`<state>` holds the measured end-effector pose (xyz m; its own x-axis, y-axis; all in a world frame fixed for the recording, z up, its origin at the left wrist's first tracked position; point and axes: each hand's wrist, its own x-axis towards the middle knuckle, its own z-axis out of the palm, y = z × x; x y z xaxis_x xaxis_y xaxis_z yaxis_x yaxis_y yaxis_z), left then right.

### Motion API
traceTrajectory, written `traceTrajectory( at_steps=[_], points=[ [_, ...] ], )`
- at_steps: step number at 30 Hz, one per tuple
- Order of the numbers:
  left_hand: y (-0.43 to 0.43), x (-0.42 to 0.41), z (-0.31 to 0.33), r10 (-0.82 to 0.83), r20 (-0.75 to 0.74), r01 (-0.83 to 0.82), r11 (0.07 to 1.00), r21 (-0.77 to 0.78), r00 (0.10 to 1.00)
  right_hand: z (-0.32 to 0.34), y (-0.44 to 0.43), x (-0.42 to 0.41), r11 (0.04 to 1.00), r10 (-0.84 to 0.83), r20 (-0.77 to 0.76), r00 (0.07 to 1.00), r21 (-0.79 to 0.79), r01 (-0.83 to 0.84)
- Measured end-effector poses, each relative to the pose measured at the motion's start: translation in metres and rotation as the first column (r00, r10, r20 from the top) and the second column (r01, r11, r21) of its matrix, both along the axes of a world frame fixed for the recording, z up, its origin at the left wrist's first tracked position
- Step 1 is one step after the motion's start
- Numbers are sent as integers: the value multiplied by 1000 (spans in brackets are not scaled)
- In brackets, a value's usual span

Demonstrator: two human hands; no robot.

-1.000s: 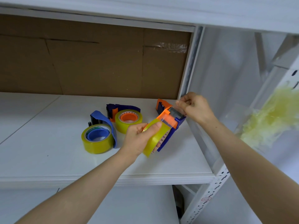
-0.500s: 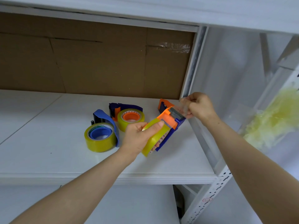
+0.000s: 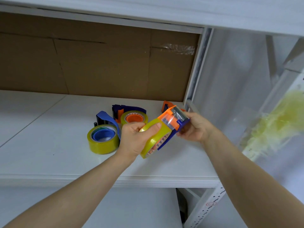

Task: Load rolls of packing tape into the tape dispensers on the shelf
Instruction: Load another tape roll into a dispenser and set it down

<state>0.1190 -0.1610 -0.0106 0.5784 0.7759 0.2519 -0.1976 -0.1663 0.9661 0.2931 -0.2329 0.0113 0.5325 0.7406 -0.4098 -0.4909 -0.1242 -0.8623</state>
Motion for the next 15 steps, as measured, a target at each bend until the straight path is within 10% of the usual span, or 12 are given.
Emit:
traceTrajectory(
  at_steps=[7,12,15],
  points=[
    [-5,9,11,10,64,-11,1000,12,998,-21,12,-34,964,178,-174,969,230,-136],
    [4,-1,6,44,25,-44,999,4,999,-11,8,-5,905,-177,-15,984,391,169],
    [5,-1,5,59,-12,-59,998,14,998,8,0,-1,933,-151,174,973,349,83]
  ],
)
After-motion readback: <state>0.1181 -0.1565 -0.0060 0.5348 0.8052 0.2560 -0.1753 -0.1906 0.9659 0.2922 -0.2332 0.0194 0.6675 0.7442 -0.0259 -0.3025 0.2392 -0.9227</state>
